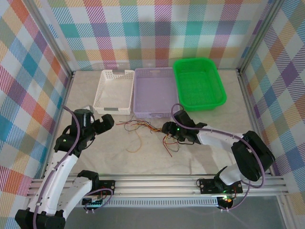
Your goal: Untangle the cables
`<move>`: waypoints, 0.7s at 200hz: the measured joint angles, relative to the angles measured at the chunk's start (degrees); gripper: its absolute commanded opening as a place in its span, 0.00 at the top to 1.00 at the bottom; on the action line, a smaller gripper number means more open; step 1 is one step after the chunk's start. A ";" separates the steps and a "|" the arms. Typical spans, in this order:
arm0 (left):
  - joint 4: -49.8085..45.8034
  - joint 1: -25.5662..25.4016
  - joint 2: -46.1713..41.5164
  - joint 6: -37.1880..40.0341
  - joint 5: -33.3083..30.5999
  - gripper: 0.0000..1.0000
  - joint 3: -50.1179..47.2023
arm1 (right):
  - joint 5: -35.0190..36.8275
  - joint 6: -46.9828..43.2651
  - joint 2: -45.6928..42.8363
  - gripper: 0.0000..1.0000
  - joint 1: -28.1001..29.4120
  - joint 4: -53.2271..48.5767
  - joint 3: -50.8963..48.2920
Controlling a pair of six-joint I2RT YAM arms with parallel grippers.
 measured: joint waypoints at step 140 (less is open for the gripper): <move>-1.57 -3.54 1.92 0.42 0.70 0.04 0.02 | 1.05 0.04 5.53 0.81 -0.02 7.08 -4.13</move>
